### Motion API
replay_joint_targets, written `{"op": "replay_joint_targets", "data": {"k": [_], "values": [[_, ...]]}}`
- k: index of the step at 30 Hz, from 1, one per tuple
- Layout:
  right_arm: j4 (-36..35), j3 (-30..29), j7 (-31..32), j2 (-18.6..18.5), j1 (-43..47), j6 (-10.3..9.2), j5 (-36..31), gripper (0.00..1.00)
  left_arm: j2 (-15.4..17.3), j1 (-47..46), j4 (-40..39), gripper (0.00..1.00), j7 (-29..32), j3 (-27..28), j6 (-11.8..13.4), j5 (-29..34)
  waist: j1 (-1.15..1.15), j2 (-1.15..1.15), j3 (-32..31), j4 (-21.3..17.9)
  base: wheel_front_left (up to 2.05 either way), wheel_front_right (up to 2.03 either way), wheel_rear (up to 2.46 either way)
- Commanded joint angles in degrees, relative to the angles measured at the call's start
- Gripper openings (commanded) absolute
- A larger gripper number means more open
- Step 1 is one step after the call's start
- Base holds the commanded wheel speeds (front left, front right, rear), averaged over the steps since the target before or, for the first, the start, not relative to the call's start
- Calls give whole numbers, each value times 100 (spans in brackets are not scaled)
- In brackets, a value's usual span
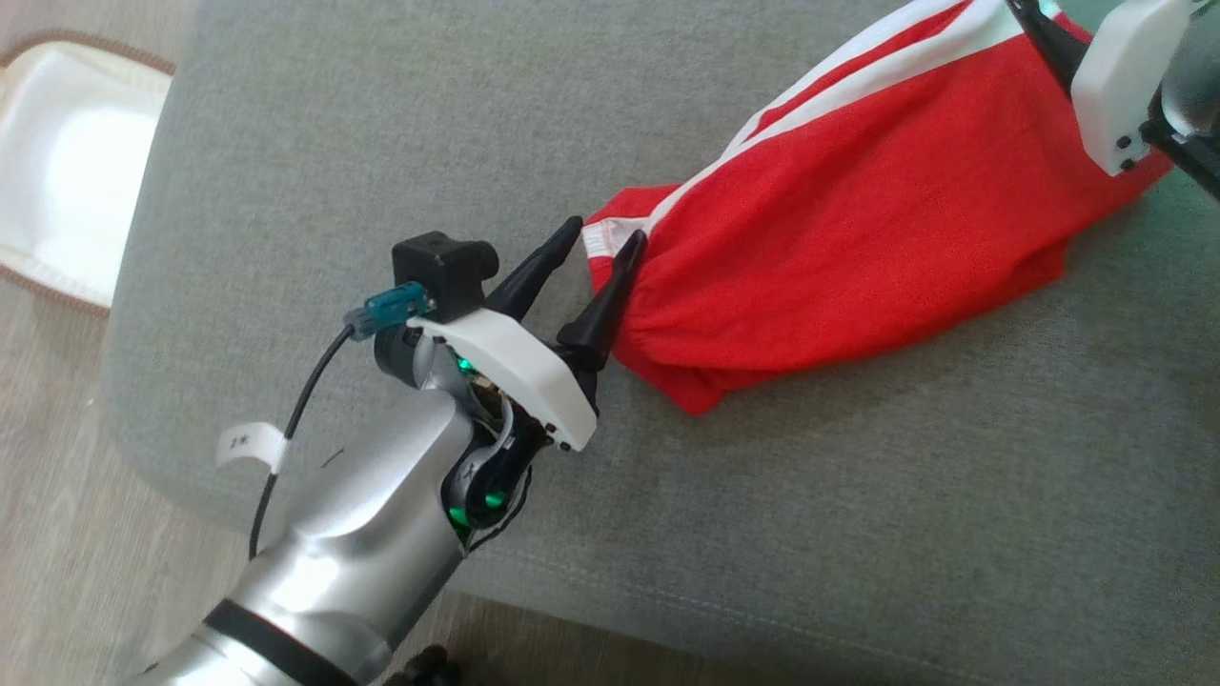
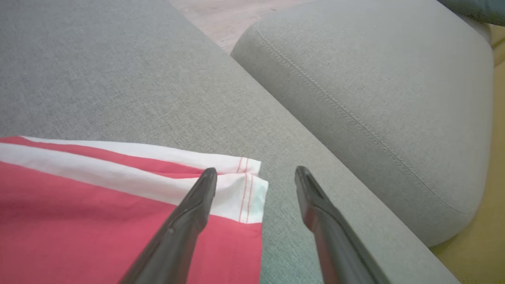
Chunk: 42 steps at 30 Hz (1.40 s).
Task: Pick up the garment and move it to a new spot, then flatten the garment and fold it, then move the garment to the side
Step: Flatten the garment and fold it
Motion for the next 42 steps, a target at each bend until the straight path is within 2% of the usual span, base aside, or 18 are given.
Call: {"op": "replay_joint_targets", "data": {"k": [1, 9, 15, 17, 21, 25, 30, 33, 34, 38, 42], "values": [[54, -57, -180, 29, 10, 37, 75, 100, 108, -166, -97, 100, -75, 197, 19, 49, -1, 0, -107, -91, 0, 0, 0], [467, -479, -1304, 430, 364, 37, 443, 100, 356, -5, -165, 100, -184, 600, 231, 90, -1, 0, -608, -491, 0, 0, 0], [481, -1003, -2045, 748, 752, 37, 648, 100, 539, 190, -613, 100, -216, 1239, 442, 206, -1, 0, -1010, -812, 0, 0, 0], [412, -1368, -2191, 866, 1041, 37, 601, 100, 532, 396, -945, 100, -218, 1719, 531, 338, -1, 0, -1207, -950, 0, 0, 0], [241, -1932, -2230, 993, 1399, 37, 451, 100, 492, 677, -1238, 100, -219, 2168, 585, 558, -1, 0, -1381, -1098, 0, 0, 0], [-242, -2922, -2235, 1172, 2128, 37, -215, 100, 351, 1097, -1563, 100, -219, 2756, 638, 944, -1, 0, -1551, -1295, 0, 0, 0], [-833, -4134, -2236, 1652, 3390, 37, -1097, 100, 69, 1713, -1722, 100, -220, 3251, 555, 1390, -1, 0, -1768, -1508, 0, 0, 0], [-1140, -4677, -2237, 2018, 4097, 37, -1541, 100, -57, 2066, -1724, 100, -220, 3411, 454, 1717, -1, 0, -1861, -1590, 0, 0, 0], [-1322, -4977, -2237, 2248, 4498, 37, -1799, 100, -160, 2278, -1727, 100, -220, 3524, 385, 1871, -1, 0, -1886, -1619, 0, 0, 0], [-1666, -5449, -2084, 2636, 5060, 37, -2161, 100, -322, 2555, -1744, 100, -220, 3657, 200, 2143, -1, 0, -1904, -1616, 0, 0, 0], [-2012, -5739, -1775, 2854, 5353, 37, -2374, 100, -423, 2614, -1757, 100, -220, 3763, 53, 2337, -1, 0, -1872, -1532, 0, 0, 0]]}}
